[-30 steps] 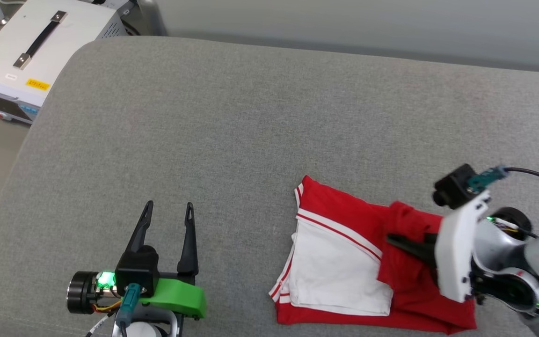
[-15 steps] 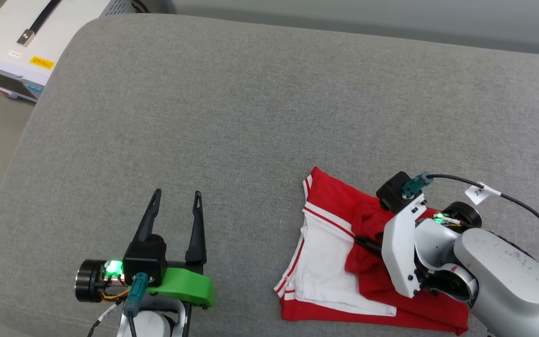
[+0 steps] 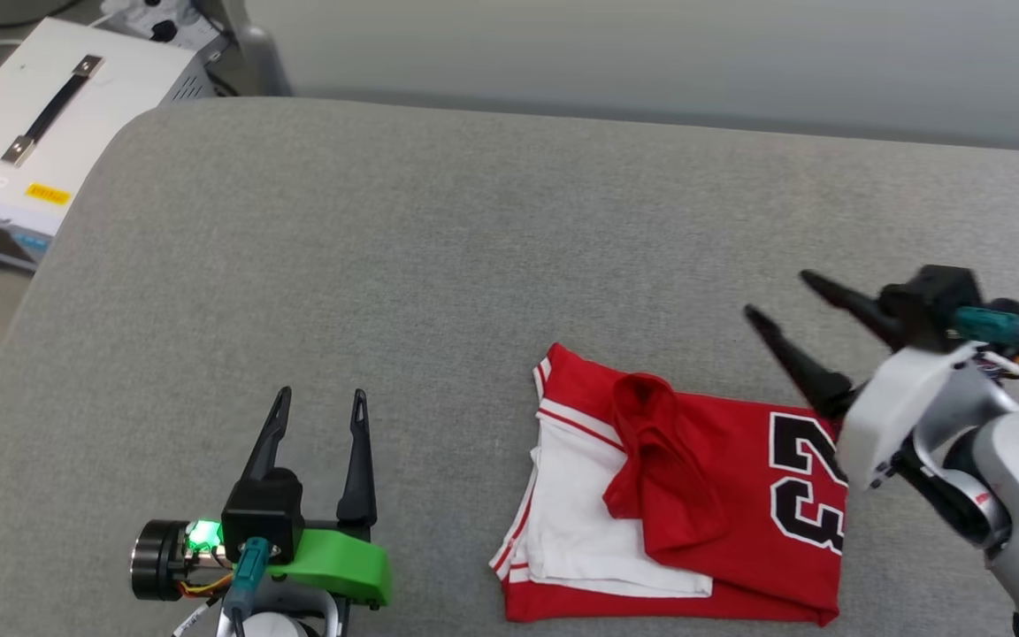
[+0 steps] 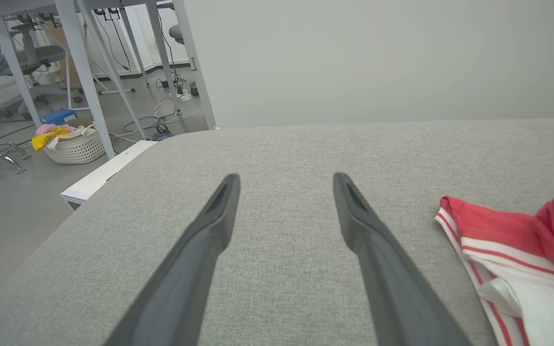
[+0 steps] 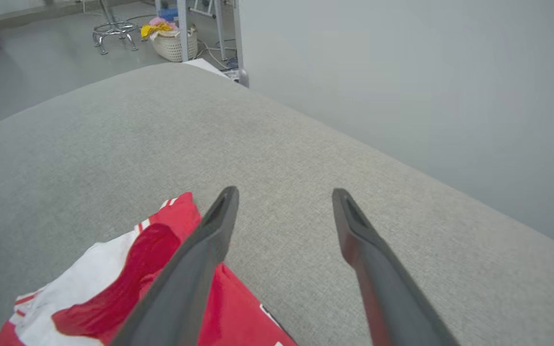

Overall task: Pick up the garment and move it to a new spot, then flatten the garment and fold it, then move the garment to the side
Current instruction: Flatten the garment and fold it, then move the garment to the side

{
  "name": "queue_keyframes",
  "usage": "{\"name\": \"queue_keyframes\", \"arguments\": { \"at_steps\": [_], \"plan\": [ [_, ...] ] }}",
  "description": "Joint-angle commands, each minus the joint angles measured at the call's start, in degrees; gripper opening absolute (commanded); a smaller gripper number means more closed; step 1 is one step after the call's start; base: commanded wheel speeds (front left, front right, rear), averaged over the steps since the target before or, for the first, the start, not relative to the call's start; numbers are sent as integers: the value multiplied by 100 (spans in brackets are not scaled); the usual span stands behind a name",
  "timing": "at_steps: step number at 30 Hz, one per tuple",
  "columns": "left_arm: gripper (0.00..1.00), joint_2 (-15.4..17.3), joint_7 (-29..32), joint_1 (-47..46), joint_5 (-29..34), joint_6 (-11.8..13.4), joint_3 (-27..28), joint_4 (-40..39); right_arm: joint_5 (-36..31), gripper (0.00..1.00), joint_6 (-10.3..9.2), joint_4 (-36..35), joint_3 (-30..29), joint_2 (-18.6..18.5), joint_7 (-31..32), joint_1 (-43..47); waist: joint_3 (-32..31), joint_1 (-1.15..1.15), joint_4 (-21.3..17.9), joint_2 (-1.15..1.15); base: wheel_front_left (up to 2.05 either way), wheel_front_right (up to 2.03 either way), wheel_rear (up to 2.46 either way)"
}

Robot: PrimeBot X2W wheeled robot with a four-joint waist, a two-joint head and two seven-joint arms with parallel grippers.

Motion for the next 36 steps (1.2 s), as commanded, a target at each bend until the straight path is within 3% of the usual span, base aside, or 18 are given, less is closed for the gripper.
{"name": "queue_keyframes", "arguments": {
  "at_steps": [1, 8, 15, 25, 36],
  "plan": [
    [100, 45, -34, 75, 54, -40, 9, -17, -225, 100, -4, -61, -256, 65, -199, 192, -165, 0, -177, 0, 0, 0, 0],
    [100, 78, -34, 187, 65, -46, 36, -84, -1538, 100, -4, -273, -1872, 690, -1221, 1032, -370, 0, -380, 0, 0, 0, 0],
    [100, 93, -34, 319, 50, -59, 43, -133, -2413, 100, -4, -569, -2911, 1487, -1737, 1891, -537, 0, -485, 0, 0, 0, 0],
    [100, 83, -34, 617, -36, -169, 19, -257, -2618, 100, -4, -868, -3338, 2290, -1865, 2989, -733, 0, -504, 0, 0, 0, 0],
    [100, 94, -34, 738, -25, -206, 31, -247, -2767, 100, -4, -1170, -3521, 2621, -1872, 3425, -766, 0, -457, 0, 0, 0, 0]
  ]
}}
